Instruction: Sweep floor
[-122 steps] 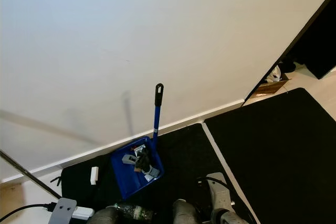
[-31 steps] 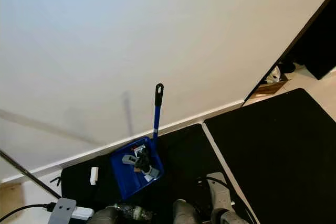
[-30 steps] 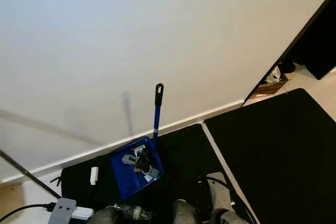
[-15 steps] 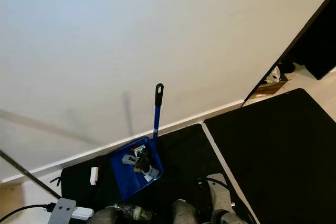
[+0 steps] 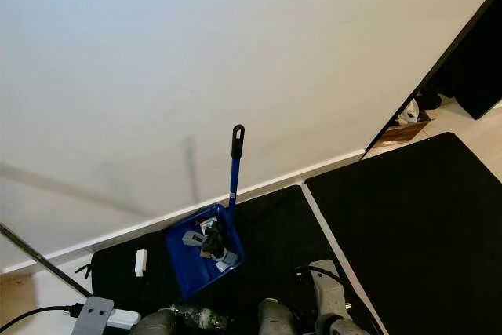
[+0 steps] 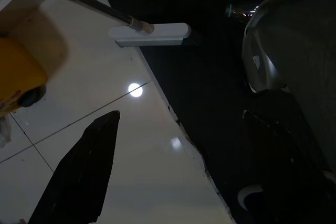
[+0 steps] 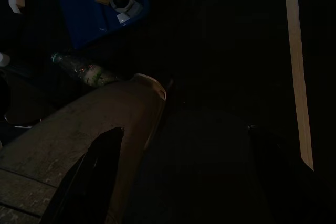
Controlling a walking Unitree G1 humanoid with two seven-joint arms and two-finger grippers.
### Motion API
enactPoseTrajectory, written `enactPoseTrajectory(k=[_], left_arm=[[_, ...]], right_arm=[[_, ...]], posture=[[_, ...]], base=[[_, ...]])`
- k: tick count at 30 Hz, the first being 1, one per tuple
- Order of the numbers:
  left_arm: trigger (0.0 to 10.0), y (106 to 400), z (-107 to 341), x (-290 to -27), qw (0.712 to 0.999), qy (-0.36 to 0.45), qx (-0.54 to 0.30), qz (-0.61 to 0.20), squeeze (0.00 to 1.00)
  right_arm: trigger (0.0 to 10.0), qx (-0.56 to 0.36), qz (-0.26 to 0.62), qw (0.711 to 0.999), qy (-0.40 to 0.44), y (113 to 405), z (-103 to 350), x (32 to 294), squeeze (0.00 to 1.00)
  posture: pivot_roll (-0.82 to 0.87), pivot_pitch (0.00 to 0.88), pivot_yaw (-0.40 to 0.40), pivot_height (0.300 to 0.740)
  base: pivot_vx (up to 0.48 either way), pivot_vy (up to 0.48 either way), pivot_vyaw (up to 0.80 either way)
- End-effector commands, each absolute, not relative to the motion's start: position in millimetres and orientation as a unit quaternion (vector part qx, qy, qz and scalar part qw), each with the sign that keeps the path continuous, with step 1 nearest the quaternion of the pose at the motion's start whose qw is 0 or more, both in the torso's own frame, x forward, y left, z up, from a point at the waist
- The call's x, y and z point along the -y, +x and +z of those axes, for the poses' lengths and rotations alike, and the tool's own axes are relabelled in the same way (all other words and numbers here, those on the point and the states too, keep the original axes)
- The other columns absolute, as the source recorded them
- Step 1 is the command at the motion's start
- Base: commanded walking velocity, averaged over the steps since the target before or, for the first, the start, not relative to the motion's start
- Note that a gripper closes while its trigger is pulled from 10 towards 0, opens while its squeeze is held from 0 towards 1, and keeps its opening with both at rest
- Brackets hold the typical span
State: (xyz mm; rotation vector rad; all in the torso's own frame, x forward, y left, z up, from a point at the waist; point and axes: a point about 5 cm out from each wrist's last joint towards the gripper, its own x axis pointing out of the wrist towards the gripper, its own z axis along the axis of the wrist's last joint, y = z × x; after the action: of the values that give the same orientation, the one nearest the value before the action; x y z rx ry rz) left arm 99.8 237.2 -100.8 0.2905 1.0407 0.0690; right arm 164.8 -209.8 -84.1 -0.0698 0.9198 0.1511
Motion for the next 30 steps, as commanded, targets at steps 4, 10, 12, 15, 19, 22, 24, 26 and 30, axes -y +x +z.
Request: enactPoseTrajectory(k=[4, 10, 12, 15, 19, 22, 24, 26, 30], left_arm=[[10.0, 90.8, -104.3, -233.2, 0.85, 0.133, -0.509, 0.029, 0.0], [10.0, 91.6, -104.2, -233.0, 0.85, 0.132, -0.508, 0.03, 0.0], [10.0, 91.8, -104.1, -232.9, 0.85, 0.133, -0.508, 0.03, 0.0], [10.0, 92.2, -104.1, -232.9, 0.851, 0.133, -0.508, 0.029, 0.0], [10.0, 93.0, -103.9, -232.7, 0.851, 0.133, -0.507, 0.029, 0.0], [10.0, 93.2, -103.9, -232.6, 0.851, 0.133, -0.507, 0.029, 0.0], [10.0, 93.4, -103.9, -232.5, 0.851, 0.132, -0.507, 0.029, 0.0], [10.0, 93.5, -103.9, -232.5, 0.851, 0.131, -0.507, 0.03, 0.0], [10.0, 93.6, -103.9, -232.5, 0.851, 0.13, -0.507, 0.03, 0.0]], right_arm=[[10.0, -0.455, 0.066, 0.887, -0.03, 158.4, -87.0, 211.6, 0.0], [10.0, -0.454, 0.068, 0.888, -0.032, 159.9, -86.3, 211.7, 0.0], [10.0, -0.454, 0.069, 0.888, -0.032, 160.2, -86.2, 211.7, 0.0], [10.0, -0.453, 0.069, 0.888, -0.032, 160.8, -86.0, 211.5, 0.0], [10.0, -0.452, 0.071, 0.888, -0.033, 161.6, -85.7, 211.1, 0.0], [10.0, -0.452, 0.071, 0.888, -0.034, 161.7, -85.7, 211.1, 0.0], [10.0, -0.452, 0.071, 0.888, -0.034, 161.5, -85.7, 211.3, 0.0], [10.0, -0.453, 0.072, 0.888, -0.035, 161.4, -85.7, 211.5, 0.0], [10.0, -0.452, 0.071, 0.888, -0.035, 161.3, -85.6, 211.8, 0.0]], posture=[[0.01, 0.142, -0.034, 0.74], [0.01, 0.138, -0.036, 0.74], [0.01, 0.137, -0.036, 0.74], [0.01, 0.135, -0.037, 0.74], [0.01, 0.134, -0.038, 0.74], [0.01, 0.133, -0.039, 0.74], [0.01, 0.133, -0.039, 0.74], [0.01, 0.134, -0.04, 0.74], [0.01, 0.135, -0.04, 0.74]], base=[[0.0, 0.0, 0.0], [0.0, 0.0, 0.0], [0.0, 0.0, 0.0], [0.0, 0.0, 0.0], [0.0, 0.0, 0.0], [0.0, 0.0, 0.0], [0.0, 0.0, 0.0], [0.0, 0.0, 0.0], [0.0, 0.0, 0.0]])
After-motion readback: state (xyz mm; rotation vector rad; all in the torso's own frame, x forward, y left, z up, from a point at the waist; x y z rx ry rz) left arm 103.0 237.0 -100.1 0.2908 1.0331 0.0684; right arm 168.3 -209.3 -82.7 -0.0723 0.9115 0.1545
